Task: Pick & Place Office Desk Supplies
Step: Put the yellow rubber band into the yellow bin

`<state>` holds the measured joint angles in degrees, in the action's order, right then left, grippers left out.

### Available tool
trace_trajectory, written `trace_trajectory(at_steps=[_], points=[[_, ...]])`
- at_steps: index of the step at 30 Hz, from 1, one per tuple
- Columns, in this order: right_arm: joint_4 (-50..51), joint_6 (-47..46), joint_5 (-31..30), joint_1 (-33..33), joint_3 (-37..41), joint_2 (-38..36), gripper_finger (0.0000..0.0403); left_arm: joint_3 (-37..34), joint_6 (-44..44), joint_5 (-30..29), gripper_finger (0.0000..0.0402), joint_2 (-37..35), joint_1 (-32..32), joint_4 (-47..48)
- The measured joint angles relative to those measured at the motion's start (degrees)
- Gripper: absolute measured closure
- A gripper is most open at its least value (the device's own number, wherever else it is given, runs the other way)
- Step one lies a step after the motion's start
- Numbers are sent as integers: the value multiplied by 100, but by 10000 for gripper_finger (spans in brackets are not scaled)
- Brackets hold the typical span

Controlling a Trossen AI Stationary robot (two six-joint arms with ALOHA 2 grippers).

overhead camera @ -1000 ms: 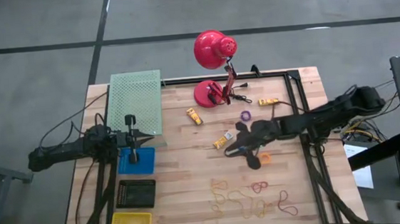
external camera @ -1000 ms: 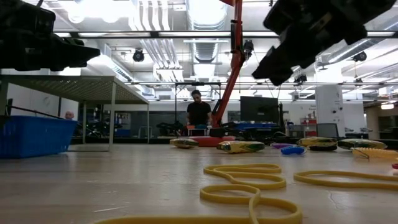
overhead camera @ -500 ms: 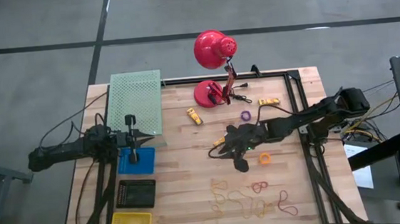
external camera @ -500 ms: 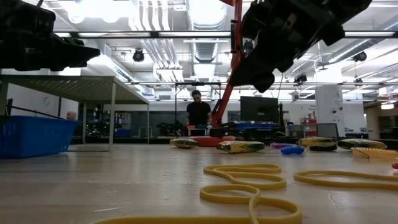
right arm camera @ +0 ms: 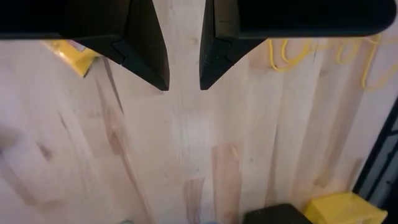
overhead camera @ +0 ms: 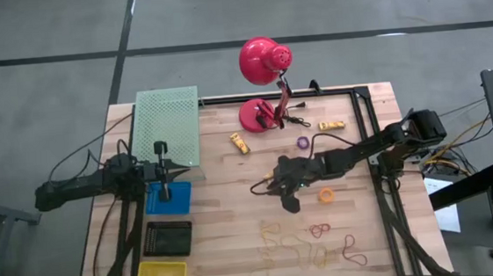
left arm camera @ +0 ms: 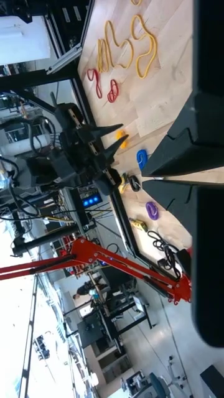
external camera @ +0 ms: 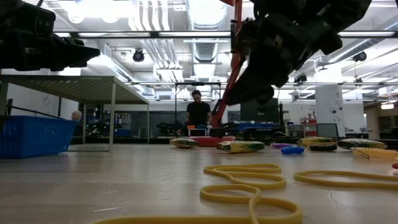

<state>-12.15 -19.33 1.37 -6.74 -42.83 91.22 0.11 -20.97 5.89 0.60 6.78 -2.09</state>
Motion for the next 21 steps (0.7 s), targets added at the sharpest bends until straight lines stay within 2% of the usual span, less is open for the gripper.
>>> trace_trajectory(at_steps=[21], points=[[-55, 263, -2, -85, -2, 81, 316, 1, 0, -2, 378, 0, -1, 2]])
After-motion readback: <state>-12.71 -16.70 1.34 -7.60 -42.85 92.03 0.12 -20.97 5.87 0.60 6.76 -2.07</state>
